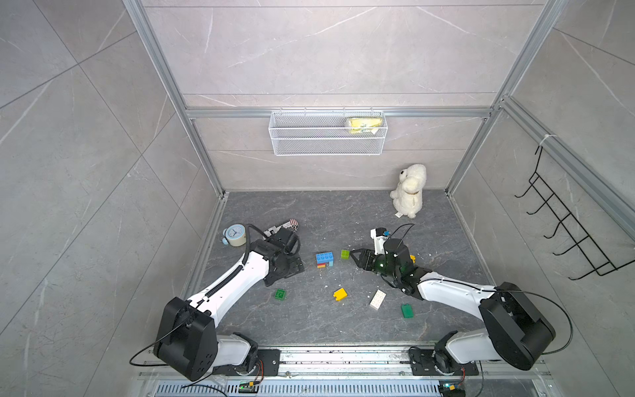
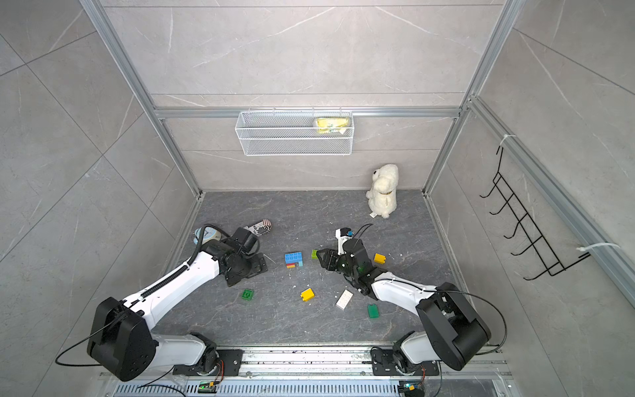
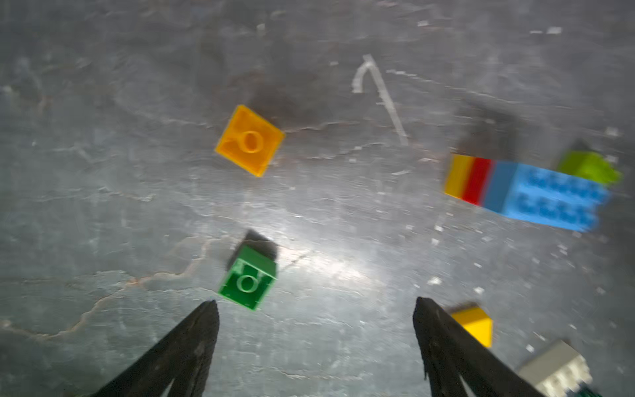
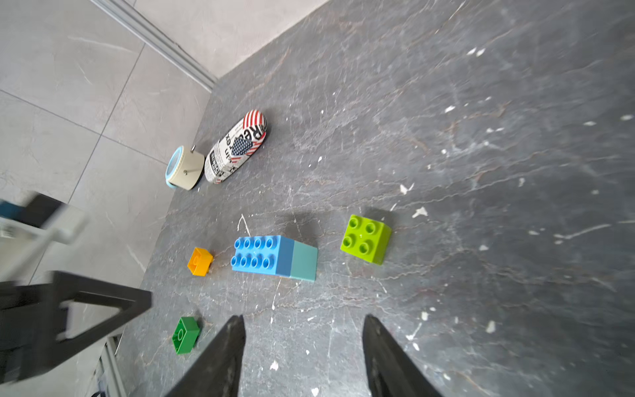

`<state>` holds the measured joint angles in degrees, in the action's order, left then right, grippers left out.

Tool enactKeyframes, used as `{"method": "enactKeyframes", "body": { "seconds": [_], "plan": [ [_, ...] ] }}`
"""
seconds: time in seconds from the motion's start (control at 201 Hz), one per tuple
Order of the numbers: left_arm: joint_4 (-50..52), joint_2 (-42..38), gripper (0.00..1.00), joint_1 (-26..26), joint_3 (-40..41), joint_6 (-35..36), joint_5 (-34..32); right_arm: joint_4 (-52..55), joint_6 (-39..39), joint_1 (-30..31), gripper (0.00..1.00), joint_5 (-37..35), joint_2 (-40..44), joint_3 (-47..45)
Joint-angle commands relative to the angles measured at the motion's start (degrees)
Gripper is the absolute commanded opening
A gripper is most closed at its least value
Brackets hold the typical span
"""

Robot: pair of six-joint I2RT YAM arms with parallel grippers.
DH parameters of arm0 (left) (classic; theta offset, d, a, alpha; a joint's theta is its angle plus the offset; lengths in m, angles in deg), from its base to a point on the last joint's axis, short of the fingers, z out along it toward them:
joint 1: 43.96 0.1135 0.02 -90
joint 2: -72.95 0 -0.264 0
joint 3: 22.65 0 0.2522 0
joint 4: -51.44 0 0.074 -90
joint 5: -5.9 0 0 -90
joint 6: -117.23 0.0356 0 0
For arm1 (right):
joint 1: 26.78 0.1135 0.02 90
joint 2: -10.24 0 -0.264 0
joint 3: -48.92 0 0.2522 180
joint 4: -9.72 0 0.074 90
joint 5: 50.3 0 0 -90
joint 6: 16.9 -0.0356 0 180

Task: Assemble the letter h with lego
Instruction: Adjust the lego brick at the center of the board.

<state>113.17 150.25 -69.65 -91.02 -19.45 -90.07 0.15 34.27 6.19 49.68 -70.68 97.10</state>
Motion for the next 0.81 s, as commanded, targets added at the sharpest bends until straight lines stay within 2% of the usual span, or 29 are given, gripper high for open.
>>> {"method": "enactKeyframes", "body": {
  "seconds": [0.0, 0.149, 0.403, 0.801],
  "plan": [
    [-1.9, 0.8, 0.91, 2.9, 0.8, 4.4, 0.4, -2.5, 0.4, -0.1, 0.57, -2.3, 1.6, -1.4],
    [-4.7, 5.1, 0.88, 6.1, 0.7, 7.9, -1.2, -3.3, 0.8, -0.1, 0.57, -1.6, 2.3, -1.9],
    [-10.9, 12.9, 0.78, 8.9, -1.2, 11.8, 2.0, -3.7, 1.6, -0.1, 0.56, -1.2, 3.6, -2.4],
    [-10.6, 17.7, 0.74, 8.9, -3.7, 15.2, -5.3, -4.0, 2.0, -0.1, 0.55, -0.9, 3.7, -2.2]
  ]
}}
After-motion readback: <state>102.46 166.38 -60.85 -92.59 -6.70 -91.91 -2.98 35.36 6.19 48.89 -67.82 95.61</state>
